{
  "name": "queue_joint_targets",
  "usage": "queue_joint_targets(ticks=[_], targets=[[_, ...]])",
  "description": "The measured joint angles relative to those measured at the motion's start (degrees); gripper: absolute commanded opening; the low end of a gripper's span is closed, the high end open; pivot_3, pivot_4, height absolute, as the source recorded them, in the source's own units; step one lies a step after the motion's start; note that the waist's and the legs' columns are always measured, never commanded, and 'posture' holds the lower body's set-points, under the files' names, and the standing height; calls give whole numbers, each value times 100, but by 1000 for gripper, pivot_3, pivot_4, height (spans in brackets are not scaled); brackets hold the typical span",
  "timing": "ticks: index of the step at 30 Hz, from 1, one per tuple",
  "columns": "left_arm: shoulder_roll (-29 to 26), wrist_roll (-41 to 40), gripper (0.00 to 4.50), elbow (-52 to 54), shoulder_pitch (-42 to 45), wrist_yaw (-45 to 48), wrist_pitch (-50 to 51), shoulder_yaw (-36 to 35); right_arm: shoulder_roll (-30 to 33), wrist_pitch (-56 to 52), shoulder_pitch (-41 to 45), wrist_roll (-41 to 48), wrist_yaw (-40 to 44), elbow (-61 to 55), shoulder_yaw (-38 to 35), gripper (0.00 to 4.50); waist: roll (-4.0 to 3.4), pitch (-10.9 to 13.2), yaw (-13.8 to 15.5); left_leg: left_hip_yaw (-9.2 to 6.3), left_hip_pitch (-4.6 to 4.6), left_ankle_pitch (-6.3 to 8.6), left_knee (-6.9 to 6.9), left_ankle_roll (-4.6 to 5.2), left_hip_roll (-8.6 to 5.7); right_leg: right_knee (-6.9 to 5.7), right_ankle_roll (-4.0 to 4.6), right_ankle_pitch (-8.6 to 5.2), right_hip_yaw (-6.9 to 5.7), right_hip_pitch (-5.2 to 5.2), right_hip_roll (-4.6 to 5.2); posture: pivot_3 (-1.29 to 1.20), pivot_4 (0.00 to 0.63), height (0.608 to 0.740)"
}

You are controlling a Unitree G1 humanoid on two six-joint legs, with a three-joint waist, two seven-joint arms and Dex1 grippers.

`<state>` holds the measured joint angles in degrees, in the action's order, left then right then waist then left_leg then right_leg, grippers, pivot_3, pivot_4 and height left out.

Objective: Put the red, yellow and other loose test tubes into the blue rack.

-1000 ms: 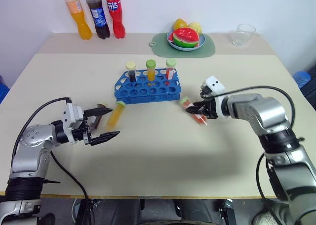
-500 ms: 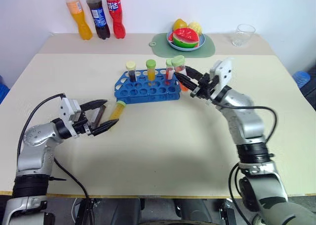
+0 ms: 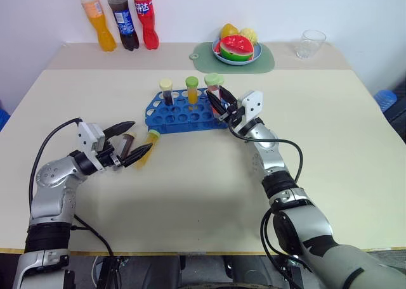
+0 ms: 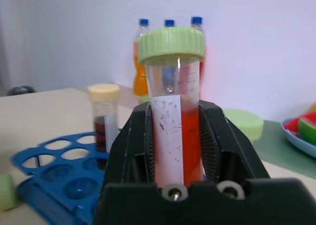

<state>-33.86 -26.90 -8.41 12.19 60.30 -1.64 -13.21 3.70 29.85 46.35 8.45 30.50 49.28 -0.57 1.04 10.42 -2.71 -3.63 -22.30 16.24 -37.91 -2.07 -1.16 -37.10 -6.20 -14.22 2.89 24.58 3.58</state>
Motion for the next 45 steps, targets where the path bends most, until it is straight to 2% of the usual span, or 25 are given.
queue_joint_targets(ticks=[9,21,29,35,37,38,42,43,45], targets=[[-109,-76,4500,276,-157,-79,112,-157,-134,802,237,-99,-260,902,-121,770,0,-1,-6,-1,5,-1,0,-2,-1,-5,0,0,0,-3,-2,0,150,740],[-200,-113,4500,349,-239,-148,239,-163,-114,1013,340,-146,-369,1294,-247,770,0,-2,1,-1,13,-1,0,-2,-2,-6,1,0,0,-11,-2,0,150,740],[-226,-135,4500,375,-232,-145,304,-170,-616,998,440,354,-551,1733,-956,770,-1,-1,-20,-2,16,-1,1,-2,0,-6,1,0,0,-12,-3,0,150,740],[-321,-259,4500,526,-235,-179,512,-236,-726,1250,426,349,-747,1892,-1056,770,-1,-1,-22,-4,17,-1,1,-2,0,-8,1,0,0,-14,-2,0,150,740],[-322,-302,4500,582,-241,-186,556,-257,-723,1348,375,348,-708,1894,-1055,1809,-1,-1,-15,-4,18,-1,1,-2,0,-7,1,0,0,-15,-2,0,150,740],[-322,-317,4500,613,-246,-188,592,-277,-716,1409,333,349,-665,1894,-1056,2119,0,-1,-10,-4,18,-1,1,-2,-1,-7,1,0,0,-16,-2,0,150,740],[-323,-374,4500,687,-305,-215,719,-341,-592,1556,143,154,-642,1954,-994,4235,1,-2,-29,-2,20,-1,2,-2,-1,-3,1,0,0,-17,-2,0,150,740],[-322,-386,4500,715,-312,-237,760,-342,-519,1647,95,2,-751,1953,-905,4489,-1,-1,-29,-3,20,-1,2,-2,-2,-4,1,0,0,-17,-2,0,150,740],[-308,-488,4500,795,-316,-324,916,-348,-365,1815,28,-379,-1015,1920,-677,4489,0,-2,-39,-3,20,-1,3,-2,-4,-3,1,-1,0,-17,-3,0,150,740]])
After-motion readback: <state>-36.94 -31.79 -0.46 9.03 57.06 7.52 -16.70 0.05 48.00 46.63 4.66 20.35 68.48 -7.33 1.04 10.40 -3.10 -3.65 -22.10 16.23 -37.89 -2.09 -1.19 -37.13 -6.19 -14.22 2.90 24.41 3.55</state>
